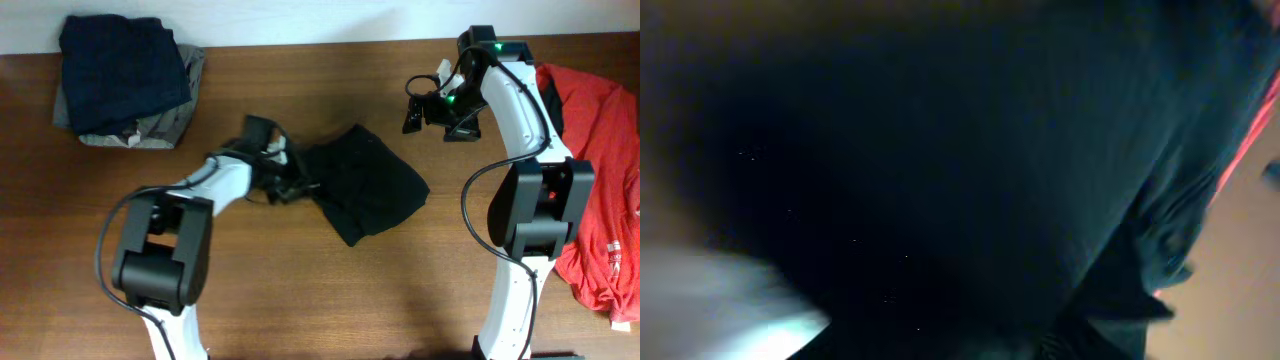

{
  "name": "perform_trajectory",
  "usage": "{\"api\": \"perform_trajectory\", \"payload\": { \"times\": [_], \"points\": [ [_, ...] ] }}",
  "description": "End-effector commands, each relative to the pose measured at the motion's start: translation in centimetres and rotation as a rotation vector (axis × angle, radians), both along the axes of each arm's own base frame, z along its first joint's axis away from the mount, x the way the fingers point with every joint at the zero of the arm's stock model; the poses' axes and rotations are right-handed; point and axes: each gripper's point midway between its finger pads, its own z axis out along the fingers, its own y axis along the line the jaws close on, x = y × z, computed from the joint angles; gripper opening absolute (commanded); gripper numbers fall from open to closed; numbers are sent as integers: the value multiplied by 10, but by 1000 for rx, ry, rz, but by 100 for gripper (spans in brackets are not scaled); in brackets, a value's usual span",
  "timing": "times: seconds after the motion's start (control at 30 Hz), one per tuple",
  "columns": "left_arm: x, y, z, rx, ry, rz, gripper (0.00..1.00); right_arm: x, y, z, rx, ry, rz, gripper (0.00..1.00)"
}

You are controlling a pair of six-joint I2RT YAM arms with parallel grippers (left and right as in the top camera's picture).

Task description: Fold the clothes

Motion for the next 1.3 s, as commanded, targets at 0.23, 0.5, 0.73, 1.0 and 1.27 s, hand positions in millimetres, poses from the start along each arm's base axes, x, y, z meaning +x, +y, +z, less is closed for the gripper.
{"api": "perform_trajectory", "payload": {
  "times": [0.23,0.5,0.73,1.0,1.27],
  "points": [
    [32,58,-6,77,-235,-91,30,-3,2,-8,7,22,8,99],
    [25,32,36,-112,-282,-197,48,-3,2,-8,9,22,9,99],
    [-2,32,64,-48,-153,-151,95,-3,2,-8,9,21,8,99],
    [-41,-11,38,22,44,-165,99,0,2,-8,9,10,9,99],
    [-51,-58,15,26,52,-211,99,-5,2,-8,10,33,8,99]
  ]
}}
